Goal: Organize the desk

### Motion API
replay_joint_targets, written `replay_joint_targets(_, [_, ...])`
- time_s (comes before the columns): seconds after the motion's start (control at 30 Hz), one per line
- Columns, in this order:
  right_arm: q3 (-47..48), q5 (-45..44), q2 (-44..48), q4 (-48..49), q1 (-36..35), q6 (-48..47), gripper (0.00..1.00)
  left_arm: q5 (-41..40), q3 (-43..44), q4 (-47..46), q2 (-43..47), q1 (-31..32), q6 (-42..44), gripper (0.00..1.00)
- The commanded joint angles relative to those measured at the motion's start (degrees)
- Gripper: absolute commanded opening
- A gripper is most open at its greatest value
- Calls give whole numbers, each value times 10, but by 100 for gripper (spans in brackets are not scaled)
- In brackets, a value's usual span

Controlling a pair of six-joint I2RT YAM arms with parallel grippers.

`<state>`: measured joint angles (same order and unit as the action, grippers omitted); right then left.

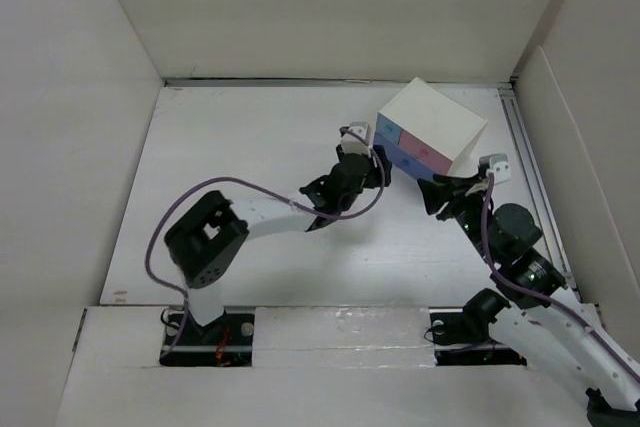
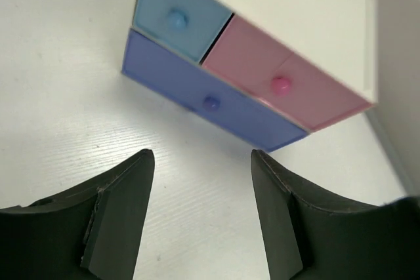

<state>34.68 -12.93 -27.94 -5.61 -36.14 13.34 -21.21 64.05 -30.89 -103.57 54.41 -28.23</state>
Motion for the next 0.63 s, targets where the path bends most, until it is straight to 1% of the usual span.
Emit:
replay_joint_targets(0.0, [15, -10, 10, 8, -6, -5, 51, -6, -76, -36, 112, 10, -11, 57])
replay_joint_targets(0.03, [15, -10, 12, 5, -6, -7, 61, -1, -101, -45, 135, 16, -10, 60])
replay_joint_targets(0.07, [16, -9, 15, 0, -11, -9, 66, -1, -123, -46, 159, 16, -8, 63])
replay_joint_targets(0.1, [17, -9, 24, -5, -11, -10, 75, -2, -164, -45, 208, 24, -4, 65])
replay_joint_targets(0.13, [17, -9, 29, -7, -11, -12, 88, -3, -184, -38, 236, 24, -7, 69])
replay_joint_targets(0.17, [19, -10, 35, -14, -11, -13, 95, -6, -204, -31, 264, 24, -12, 72])
replay_joint_targets(0.2, [19, -13, 40, -19, -11, -13, 97, -13, -239, -24, 321, 24, -23, 75])
replay_joint_targets(0.23, [19, -18, 49, -22, -11, -14, 99, -23, -255, -12, 350, 24, -26, 80])
replay_joint_targets(0.27, [19, -21, 54, -26, -11, -13, 99, -26, -270, -5, 377, 24, -29, 82])
replay_joint_targets(0.3, [16, -23, 59, -27, -11, -10, 99, -28, -298, 1, 431, 24, -31, 84])
replay_joint_targets(0.33, [15, -21, 63, -26, -11, -8, 100, -30, -311, 11, 456, 24, -36, 87])
replay_joint_targets(0.4, [14, -19, 64, -26, -11, -7, 100, -32, -340, 19, 524, 18, -39, 88])
replay_joint_targets(0.5, [18, -9, 57, -27, -16, -2, 100, -33, -366, 31, 575, 18, -40, 89])
replay_joint_targets(0.57, [23, -2, 51, -31, -17, 0, 100, -37, -368, 55, 583, 18, -52, 89])
replay_joint_targets(0.6, [25, 0, 50, -32, -17, 3, 100, -34, -365, 61, 587, 13, -53, 91])
